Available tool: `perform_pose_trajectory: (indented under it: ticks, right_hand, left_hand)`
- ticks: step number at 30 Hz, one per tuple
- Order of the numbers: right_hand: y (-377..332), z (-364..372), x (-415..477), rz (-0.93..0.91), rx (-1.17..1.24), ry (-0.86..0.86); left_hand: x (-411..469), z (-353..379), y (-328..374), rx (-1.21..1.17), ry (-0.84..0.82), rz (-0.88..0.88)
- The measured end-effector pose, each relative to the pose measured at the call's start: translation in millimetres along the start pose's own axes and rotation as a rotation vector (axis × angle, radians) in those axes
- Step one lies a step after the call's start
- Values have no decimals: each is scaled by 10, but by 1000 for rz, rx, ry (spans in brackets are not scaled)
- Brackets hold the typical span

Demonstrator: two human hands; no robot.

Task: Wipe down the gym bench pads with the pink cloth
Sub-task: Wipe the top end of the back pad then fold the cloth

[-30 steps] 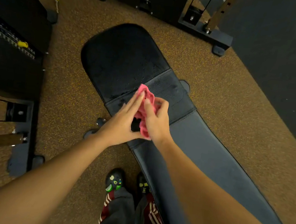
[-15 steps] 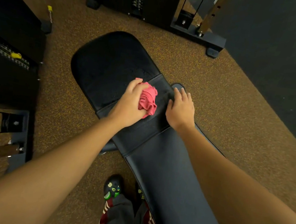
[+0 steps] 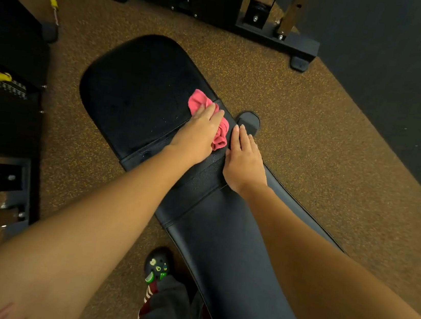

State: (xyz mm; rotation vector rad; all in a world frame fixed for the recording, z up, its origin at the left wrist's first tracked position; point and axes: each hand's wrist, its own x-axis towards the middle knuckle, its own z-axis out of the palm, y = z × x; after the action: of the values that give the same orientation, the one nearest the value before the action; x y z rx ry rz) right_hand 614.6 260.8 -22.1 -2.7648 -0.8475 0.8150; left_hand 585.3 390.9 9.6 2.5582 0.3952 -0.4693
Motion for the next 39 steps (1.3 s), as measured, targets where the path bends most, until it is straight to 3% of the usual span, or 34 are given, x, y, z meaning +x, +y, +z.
perform_pose_trajectory:
  ticks: [7, 11, 23, 30, 39]
  right_hand:
    - [-15, 4, -16, 16, 20, 4]
    - [-27, 10, -5, 25, 20, 4]
    - [-32, 14, 12, 36, 49, -29]
    - [-5, -56, 34, -43, 38, 16]
    - [32, -144, 39, 45, 261, 39]
  left_hand:
    - [-278, 34, -156, 93, -45, 132]
    - [-115, -63, -114, 152, -51, 88]
    - [-356, 70, -201, 13, -50, 157]
    - [32, 48, 49, -9, -33, 131]
    - [-466, 102, -245, 18, 5, 211]
